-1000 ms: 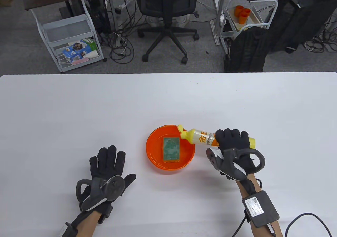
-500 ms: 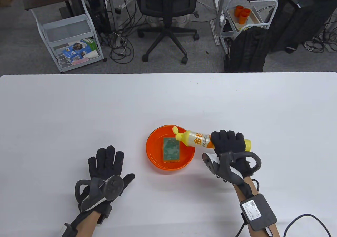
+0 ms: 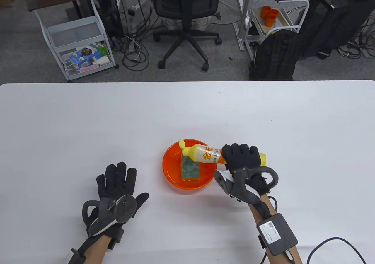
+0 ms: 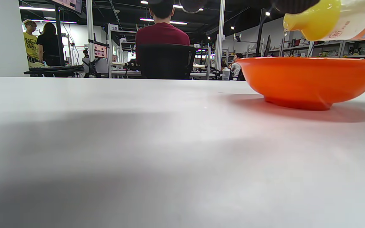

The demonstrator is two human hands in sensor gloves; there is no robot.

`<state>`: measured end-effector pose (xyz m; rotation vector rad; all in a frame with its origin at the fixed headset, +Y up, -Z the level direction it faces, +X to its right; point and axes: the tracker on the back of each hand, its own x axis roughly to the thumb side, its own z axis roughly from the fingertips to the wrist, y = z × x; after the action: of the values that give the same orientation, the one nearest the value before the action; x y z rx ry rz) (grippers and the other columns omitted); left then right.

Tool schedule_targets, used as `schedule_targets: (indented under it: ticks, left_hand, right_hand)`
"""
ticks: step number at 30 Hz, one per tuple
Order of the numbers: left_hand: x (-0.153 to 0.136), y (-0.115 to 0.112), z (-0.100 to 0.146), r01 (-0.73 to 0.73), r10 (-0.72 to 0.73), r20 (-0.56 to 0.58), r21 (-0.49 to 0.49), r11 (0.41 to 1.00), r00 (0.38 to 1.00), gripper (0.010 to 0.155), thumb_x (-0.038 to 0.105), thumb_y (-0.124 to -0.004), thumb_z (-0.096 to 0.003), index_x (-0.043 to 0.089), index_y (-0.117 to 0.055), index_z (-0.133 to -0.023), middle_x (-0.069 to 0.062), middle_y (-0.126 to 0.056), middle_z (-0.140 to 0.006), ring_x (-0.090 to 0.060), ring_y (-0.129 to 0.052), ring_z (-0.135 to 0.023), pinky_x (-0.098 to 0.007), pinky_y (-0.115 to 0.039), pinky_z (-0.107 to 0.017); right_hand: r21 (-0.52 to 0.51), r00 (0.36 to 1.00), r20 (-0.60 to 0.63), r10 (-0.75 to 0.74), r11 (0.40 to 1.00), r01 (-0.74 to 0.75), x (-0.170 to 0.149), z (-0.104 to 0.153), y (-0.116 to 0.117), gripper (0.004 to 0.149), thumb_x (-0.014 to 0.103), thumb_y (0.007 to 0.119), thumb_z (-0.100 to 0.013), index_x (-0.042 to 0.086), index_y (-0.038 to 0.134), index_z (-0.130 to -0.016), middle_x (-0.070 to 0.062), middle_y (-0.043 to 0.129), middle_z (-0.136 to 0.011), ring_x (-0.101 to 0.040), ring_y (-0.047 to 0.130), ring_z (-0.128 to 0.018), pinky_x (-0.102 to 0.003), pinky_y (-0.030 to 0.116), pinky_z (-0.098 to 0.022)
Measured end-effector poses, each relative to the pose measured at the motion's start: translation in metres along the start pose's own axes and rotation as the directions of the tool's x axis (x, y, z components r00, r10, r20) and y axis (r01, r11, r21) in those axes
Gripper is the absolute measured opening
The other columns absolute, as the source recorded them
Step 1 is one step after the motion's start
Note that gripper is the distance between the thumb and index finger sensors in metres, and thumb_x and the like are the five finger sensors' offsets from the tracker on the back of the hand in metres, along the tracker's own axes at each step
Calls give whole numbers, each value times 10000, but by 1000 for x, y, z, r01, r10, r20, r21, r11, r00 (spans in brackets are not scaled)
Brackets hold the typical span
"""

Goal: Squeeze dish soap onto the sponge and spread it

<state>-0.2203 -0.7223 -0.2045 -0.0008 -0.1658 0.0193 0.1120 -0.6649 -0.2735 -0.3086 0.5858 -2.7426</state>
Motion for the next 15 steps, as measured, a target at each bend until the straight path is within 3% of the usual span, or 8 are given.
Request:
schedule_targets:
  ticks: [15]
  left_hand:
    - [0, 0, 0, -2, 2, 0, 5, 1000, 1000, 874, 673, -565, -523, 162, -346, -1196, -236, -277, -1277, -538, -280, -1154, -719, -298, -781]
  right_hand:
    - [5, 1000, 0, 26, 1000, -26, 0, 1, -4, 504, 470, 946, -466, 297, 808, -919, 33, 942, -928, -274, 970, -822, -525, 800, -659]
